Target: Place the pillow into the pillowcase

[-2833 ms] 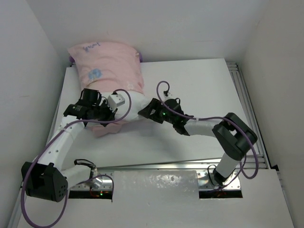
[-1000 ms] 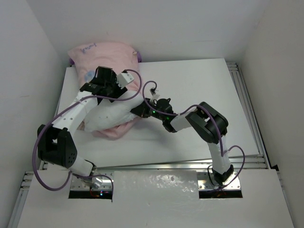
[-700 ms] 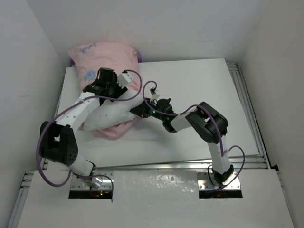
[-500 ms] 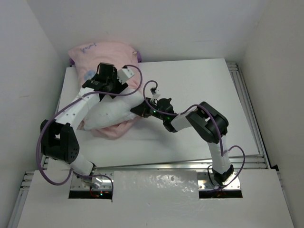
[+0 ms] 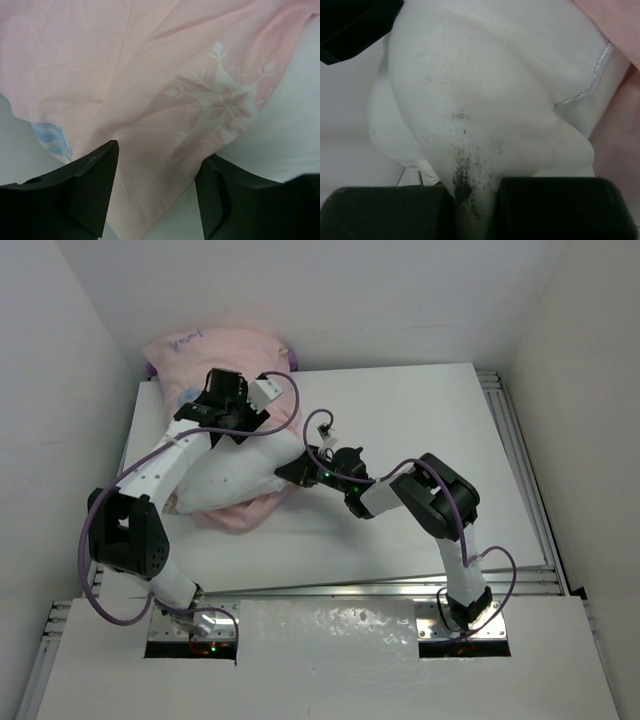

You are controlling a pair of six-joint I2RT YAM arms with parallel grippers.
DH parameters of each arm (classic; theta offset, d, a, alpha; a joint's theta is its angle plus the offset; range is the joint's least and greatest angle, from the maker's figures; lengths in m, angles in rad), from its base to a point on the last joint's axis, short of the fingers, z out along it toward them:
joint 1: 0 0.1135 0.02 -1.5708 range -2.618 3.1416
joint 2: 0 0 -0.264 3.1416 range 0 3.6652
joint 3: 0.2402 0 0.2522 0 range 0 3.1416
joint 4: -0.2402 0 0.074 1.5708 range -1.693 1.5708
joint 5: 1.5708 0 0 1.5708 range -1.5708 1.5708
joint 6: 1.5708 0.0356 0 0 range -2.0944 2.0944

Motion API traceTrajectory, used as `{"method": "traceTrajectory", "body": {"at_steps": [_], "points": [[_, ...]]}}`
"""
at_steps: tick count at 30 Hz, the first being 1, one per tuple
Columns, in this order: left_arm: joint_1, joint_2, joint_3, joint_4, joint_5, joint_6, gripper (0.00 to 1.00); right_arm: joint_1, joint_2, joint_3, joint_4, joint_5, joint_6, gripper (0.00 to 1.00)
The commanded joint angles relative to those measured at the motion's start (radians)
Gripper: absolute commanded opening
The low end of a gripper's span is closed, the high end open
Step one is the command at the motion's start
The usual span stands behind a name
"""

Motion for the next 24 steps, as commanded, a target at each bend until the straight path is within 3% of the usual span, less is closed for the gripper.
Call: {"method": "traceTrajectory", "body": {"at_steps": [1, 5, 11, 24], "points": [[0.010, 0.020, 0.049, 0.143, -0.082, -0.012, 0.55, -0.005, -0.007, 0.000, 0.083, -0.028, -0.004, 0.00], [0.008, 0.027, 0.184, 0.021, -0.019, -0.051, 0.49, -0.005, -0.013, 0.003, 0.060, -0.031, -0.021, 0.00], [0.008, 0.002, 0.159, -0.041, -0.010, -0.074, 0.33, -0.005, 0.006, 0.015, 0.088, -0.042, 0.006, 0.00], [0.008, 0.086, 0.025, -0.109, -0.037, -0.023, 0.50, -0.005, -0.013, -0.006, 0.082, -0.034, -0.018, 0.00]]}}
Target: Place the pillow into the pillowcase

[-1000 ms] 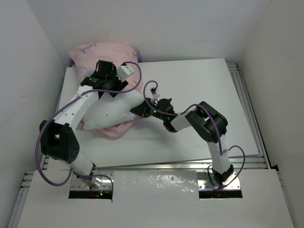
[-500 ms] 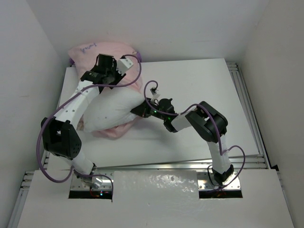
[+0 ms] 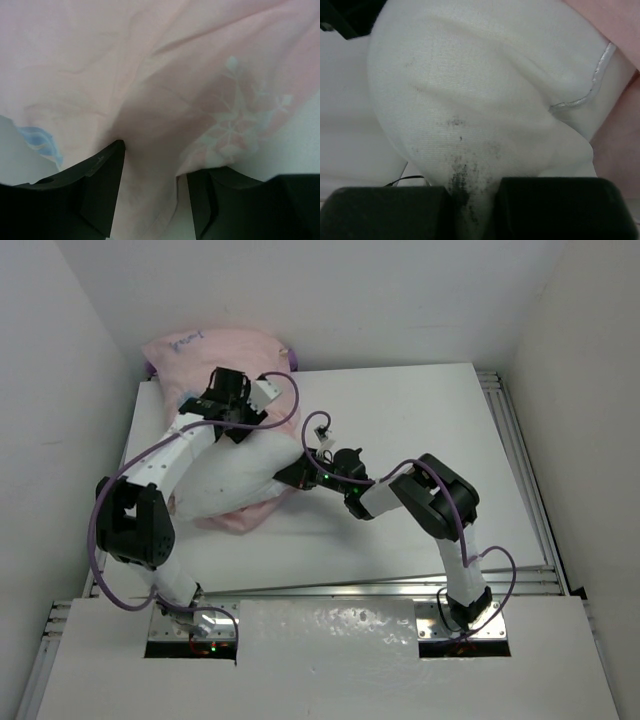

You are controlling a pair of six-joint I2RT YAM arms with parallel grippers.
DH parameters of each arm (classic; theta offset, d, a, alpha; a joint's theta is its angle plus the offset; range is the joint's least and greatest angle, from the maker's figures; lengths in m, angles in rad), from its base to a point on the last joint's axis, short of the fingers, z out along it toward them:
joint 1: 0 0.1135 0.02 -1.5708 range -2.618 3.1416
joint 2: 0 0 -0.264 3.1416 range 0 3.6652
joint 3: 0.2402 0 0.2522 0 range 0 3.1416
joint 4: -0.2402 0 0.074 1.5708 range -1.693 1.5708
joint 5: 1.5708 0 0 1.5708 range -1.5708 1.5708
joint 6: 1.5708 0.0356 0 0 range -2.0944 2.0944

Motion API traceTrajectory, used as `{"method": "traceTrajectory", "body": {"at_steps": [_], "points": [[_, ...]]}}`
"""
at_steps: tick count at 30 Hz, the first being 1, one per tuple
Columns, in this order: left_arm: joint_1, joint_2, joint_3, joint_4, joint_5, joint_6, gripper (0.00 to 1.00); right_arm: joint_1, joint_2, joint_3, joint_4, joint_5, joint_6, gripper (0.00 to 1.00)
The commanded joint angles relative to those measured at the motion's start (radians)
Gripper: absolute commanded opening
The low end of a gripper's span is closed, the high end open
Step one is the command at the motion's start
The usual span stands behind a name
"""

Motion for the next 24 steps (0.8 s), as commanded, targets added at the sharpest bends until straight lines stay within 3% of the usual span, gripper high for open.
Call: {"method": "traceTrajectory", "body": {"at_steps": [1, 2, 4, 6, 8, 10, 12, 17, 20, 24], "points": [[0.008, 0.020, -0.068, 0.011, -0.032, 0.016, 0.50, -0.005, -0.016, -0.005, 0.069, 0.014, -0.023, 0.00], [0.008, 0.023, -0.100, 0.040, -0.049, 0.021, 0.49, -0.005, -0.015, -0.002, 0.066, 0.018, -0.025, 0.00], [0.009, 0.038, -0.100, 0.112, -0.077, 0.023, 0.25, -0.005, -0.009, 0.010, 0.066, 0.016, -0.025, 0.01], [0.009, 0.081, -0.021, 0.076, -0.034, -0.006, 0.00, -0.005, 0.008, 0.035, 0.075, -0.001, -0.023, 0.09], [0.011, 0.103, 0.109, -0.007, 0.105, -0.058, 0.00, -0.004, 0.016, 0.061, 0.085, -0.007, -0.026, 0.11], [0.011, 0.095, 0.194, -0.176, 0.255, -0.079, 0.00, -0.004, 0.013, 0.081, 0.111, -0.002, -0.040, 0.00], [-0.001, 0.048, 0.260, -0.296, 0.433, -0.062, 0.00, -0.004, -0.008, 0.109, 0.167, 0.024, -0.072, 0.00], [-0.035, -0.050, 0.334, -0.533, 0.610, 0.005, 0.00, -0.004, -0.094, 0.170, 0.293, 0.197, -0.196, 0.00], [-0.038, -0.101, 0.335, -0.638, 0.685, 0.027, 0.00, -0.004, -0.116, 0.265, 0.258, 0.316, -0.280, 0.00], [-0.044, -0.130, 0.459, -0.672, 0.810, -0.034, 0.00, -0.005, -0.060, 0.472, 0.020, 0.464, -0.422, 0.00]]}}
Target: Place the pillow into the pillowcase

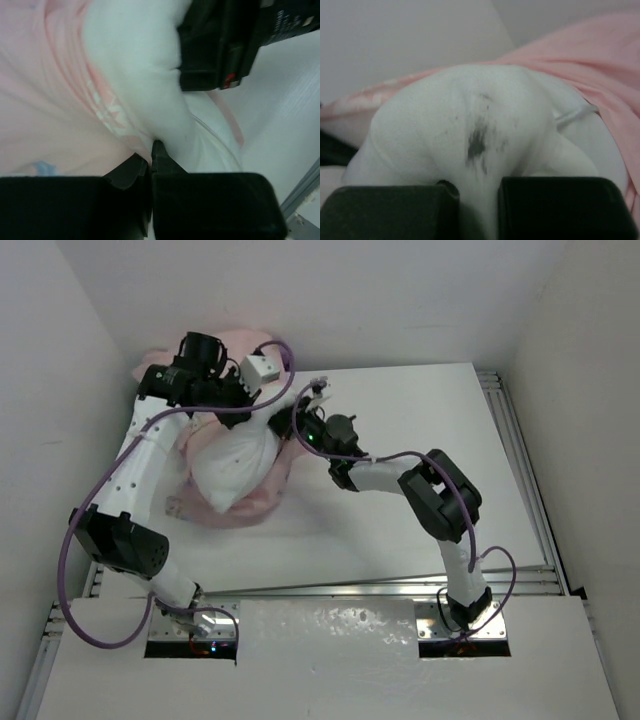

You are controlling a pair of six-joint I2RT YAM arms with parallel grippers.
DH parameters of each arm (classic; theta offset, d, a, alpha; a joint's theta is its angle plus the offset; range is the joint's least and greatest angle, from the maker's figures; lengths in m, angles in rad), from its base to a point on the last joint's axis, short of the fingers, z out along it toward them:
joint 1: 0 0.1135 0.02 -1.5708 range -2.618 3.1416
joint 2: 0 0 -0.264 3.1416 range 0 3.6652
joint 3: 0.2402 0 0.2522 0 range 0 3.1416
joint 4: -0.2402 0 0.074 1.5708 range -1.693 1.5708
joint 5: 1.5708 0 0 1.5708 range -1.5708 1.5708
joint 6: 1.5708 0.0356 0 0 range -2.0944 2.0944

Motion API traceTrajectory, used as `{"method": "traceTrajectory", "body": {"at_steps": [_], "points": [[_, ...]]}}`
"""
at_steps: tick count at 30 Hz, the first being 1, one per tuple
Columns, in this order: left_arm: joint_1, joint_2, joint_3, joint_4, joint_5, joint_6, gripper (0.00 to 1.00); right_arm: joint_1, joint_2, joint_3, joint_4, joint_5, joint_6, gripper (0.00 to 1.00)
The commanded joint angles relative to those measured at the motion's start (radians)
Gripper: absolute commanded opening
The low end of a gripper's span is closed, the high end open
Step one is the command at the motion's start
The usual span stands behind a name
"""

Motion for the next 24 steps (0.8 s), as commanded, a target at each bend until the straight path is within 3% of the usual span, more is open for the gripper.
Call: {"method": "traceTrajectory", "body": {"at_steps": [1, 4, 7, 9, 12, 14, 16, 18, 20, 22, 24], "points": [[-0.053, -0.067, 0.137, -0.166, 0.349, -0.071, 0.00, -0.009, -0.012, 0.245, -0.006, 0.273, -0.167, 0.00], [-0.067, -0.081, 0.159, -0.143, 0.397, -0.106, 0.00, 0.000, 0.086, 0.459, -0.105, 0.327, -0.178, 0.00], [-0.067, -0.090, 0.140, -0.064, 0.437, -0.168, 0.00, 0.045, 0.128, 0.525, -0.233, 0.385, -0.255, 0.00], [-0.047, -0.083, 0.157, 0.033, 0.395, -0.236, 0.00, 0.114, 0.099, 0.415, -0.143, 0.388, -0.364, 0.00], [0.042, -0.067, 0.156, 0.162, 0.302, -0.318, 0.00, 0.157, 0.026, 0.174, 0.072, 0.216, -0.366, 0.00], [0.109, -0.067, 0.137, 0.213, 0.189, -0.358, 0.00, 0.160, -0.035, 0.038, 0.130, 0.131, -0.343, 0.00], [0.149, -0.075, 0.113, 0.253, 0.165, -0.390, 0.00, 0.162, -0.071, -0.053, 0.114, 0.021, -0.346, 0.00], [0.155, -0.081, 0.095, 0.257, 0.162, -0.384, 0.00, 0.168, -0.091, -0.084, 0.086, -0.051, -0.374, 0.00], [0.139, -0.084, 0.053, 0.260, 0.250, -0.383, 0.00, 0.189, -0.080, -0.089, 0.077, -0.108, -0.386, 0.00], [0.033, -0.068, 0.042, 0.209, 0.209, -0.323, 0.00, 0.210, -0.042, -0.054, 0.100, -0.133, -0.380, 0.00], [-0.003, -0.064, 0.044, 0.147, 0.238, -0.259, 0.00, 0.223, -0.008, -0.026, 0.107, -0.141, -0.382, 0.00]]}}
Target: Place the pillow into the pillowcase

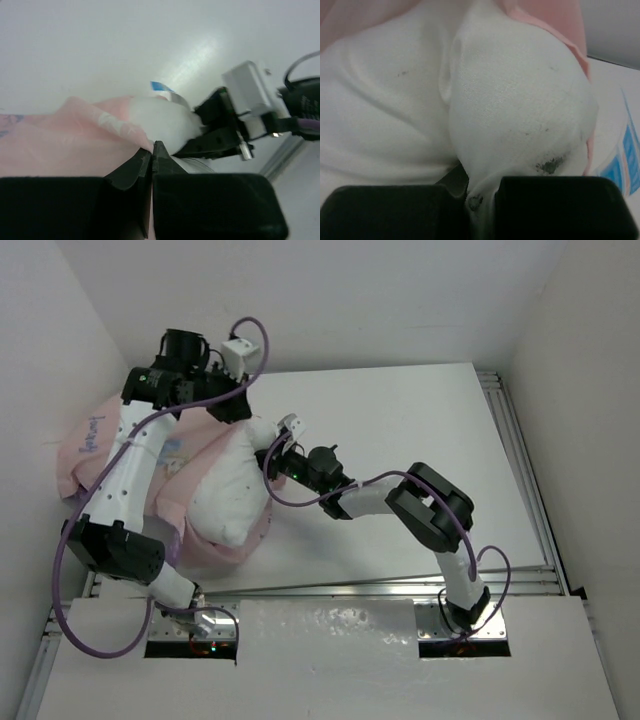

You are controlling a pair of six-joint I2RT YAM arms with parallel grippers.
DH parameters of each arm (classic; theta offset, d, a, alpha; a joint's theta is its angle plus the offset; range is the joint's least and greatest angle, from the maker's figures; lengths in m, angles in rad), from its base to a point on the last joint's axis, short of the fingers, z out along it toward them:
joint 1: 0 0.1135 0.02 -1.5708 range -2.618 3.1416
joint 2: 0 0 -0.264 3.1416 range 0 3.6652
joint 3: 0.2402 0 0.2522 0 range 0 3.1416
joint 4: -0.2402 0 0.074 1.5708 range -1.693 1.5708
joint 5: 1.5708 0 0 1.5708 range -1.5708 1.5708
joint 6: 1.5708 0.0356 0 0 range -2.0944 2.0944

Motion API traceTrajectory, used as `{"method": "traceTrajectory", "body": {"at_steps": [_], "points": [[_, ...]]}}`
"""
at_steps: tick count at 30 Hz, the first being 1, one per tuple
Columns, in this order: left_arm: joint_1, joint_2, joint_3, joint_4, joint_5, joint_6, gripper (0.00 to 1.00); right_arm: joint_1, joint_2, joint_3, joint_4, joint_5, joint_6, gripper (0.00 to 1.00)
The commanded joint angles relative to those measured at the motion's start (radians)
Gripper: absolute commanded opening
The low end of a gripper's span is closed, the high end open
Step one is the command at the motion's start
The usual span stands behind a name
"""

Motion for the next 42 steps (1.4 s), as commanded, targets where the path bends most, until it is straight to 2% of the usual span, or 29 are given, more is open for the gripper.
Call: {"method": "traceTrajectory", "body": {"at_steps": [1, 2, 4, 6, 8, 10, 12, 13, 15, 16, 17, 19, 20, 21, 22, 25, 27, 32, 37, 41, 42], "points": [[-0.109, -0.028, 0.020, 0.061, 0.126, 0.082, 0.00, 0.058, 0.036, 0.085, 0.108, -0.125, 0.008, 0.00], [-0.123, -0.035, 0.023, 0.063, 0.128, 0.082, 0.00, 0.056, 0.049, 0.095, 0.158, -0.119, 0.067, 0.00], [-0.131, -0.012, 0.084, 0.009, 0.147, 0.142, 0.00, 0.058, 0.059, 0.103, 0.183, -0.123, 0.088, 0.00], [-0.132, 0.028, 0.180, -0.159, 0.166, 0.250, 0.00, 0.053, 0.064, 0.124, 0.090, -0.114, 0.092, 0.00], [-0.137, 0.073, 0.187, -0.259, 0.150, 0.287, 0.00, 0.029, 0.095, 0.161, 0.028, -0.108, 0.137, 0.00], [-0.138, 0.036, 0.054, -0.258, 0.087, 0.315, 0.00, 0.004, 0.136, 0.175, 0.069, -0.114, 0.215, 0.00], [-0.138, 0.001, -0.085, -0.212, -0.054, 0.331, 0.00, -0.025, 0.191, 0.181, 0.163, -0.122, 0.335, 0.00], [-0.138, -0.007, -0.118, -0.142, -0.176, 0.312, 0.01, -0.031, 0.207, 0.177, 0.201, -0.123, 0.362, 0.00], [-0.138, -0.013, -0.161, -0.083, -0.276, 0.246, 0.16, -0.030, 0.205, 0.174, 0.195, -0.128, 0.356, 0.00], [-0.138, -0.012, -0.158, -0.066, -0.336, 0.234, 0.39, -0.027, 0.202, 0.172, 0.183, -0.131, 0.353, 0.00], [-0.138, -0.010, -0.138, -0.040, -0.356, 0.204, 0.52, -0.027, 0.195, 0.169, 0.178, -0.132, 0.352, 0.00], [-0.138, -0.005, -0.109, -0.023, -0.382, 0.182, 0.66, -0.027, 0.190, 0.145, 0.200, -0.134, 0.349, 0.00], [-0.138, -0.008, -0.085, -0.014, -0.390, 0.167, 0.69, -0.028, 0.185, 0.134, 0.203, -0.134, 0.347, 0.00], [-0.141, -0.013, -0.078, 0.007, -0.422, 0.156, 0.91, -0.027, 0.178, 0.117, 0.209, -0.135, 0.343, 0.00], [-0.143, -0.016, -0.074, 0.020, -0.445, 0.153, 1.00, -0.028, 0.172, 0.109, 0.211, -0.140, 0.343, 0.00], [-0.154, -0.030, -0.104, 0.055, -0.530, 0.188, 1.00, -0.028, 0.161, 0.082, 0.232, -0.146, 0.352, 0.00], [-0.154, -0.018, -0.176, 0.049, -0.530, 0.209, 1.00, -0.027, 0.161, 0.077, 0.247, -0.148, 0.361, 0.00], [-0.154, 0.014, -0.294, 0.075, -0.452, 0.196, 1.00, -0.028, 0.138, 0.069, 0.254, -0.155, 0.361, 0.00], [-0.154, 0.025, -0.290, 0.083, -0.275, 0.188, 1.00, -0.028, 0.138, 0.088, 0.231, -0.166, 0.370, 0.00], [-0.157, 0.028, -0.351, 0.093, -0.289, 0.183, 0.99, -0.030, 0.152, 0.112, 0.231, -0.181, 0.381, 0.00], [-0.155, 0.028, -0.371, 0.118, -0.344, 0.180, 0.83, -0.028, 0.152, 0.115, 0.227, -0.189, 0.375, 0.00]]}}
